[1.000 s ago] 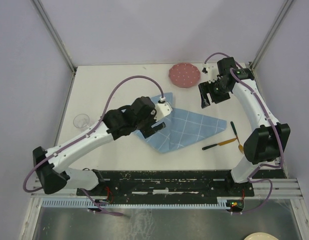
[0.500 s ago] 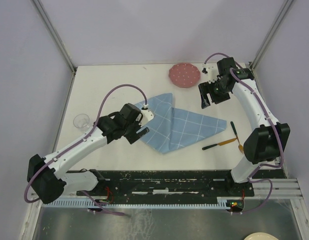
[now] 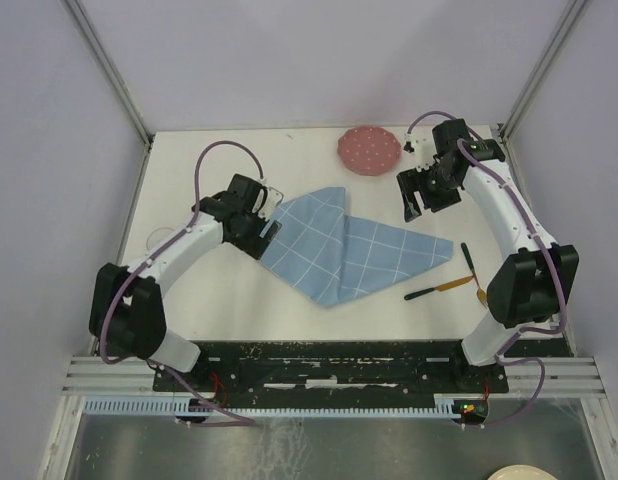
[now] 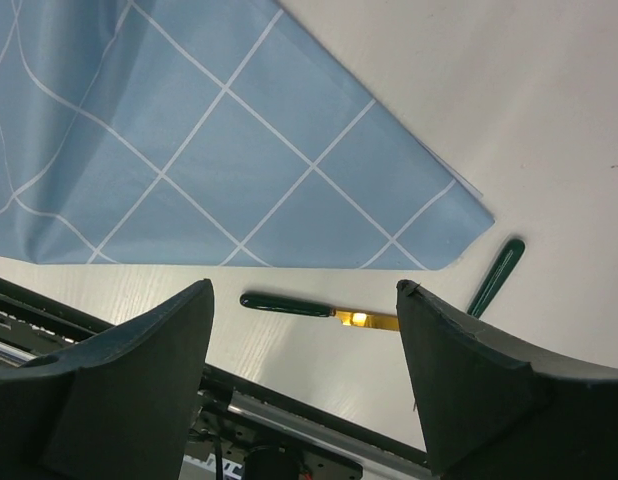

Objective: Set the dinner table for one person
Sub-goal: Fold the napkin at the center of the board.

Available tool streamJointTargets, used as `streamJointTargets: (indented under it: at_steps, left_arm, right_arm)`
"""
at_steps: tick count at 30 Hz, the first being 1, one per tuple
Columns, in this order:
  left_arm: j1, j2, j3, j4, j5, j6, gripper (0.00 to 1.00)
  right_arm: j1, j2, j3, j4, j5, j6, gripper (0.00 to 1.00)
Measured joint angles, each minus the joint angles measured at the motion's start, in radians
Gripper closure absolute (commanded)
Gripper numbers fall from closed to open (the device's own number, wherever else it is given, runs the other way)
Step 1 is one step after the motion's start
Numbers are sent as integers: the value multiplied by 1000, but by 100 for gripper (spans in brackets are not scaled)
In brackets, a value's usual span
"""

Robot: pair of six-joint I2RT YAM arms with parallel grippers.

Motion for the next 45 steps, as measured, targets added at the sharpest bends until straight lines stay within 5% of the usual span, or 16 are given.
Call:
streamJointTargets:
  at_steps: [18,45]
  left_arm:
    - [224,286,191,26,85,-67,23]
    - [254,335,126,43,135,-160,32]
  right_arm:
    - [0,-11,0,0,39,-21,18]
    - [0,-11,0,0,90,-36,18]
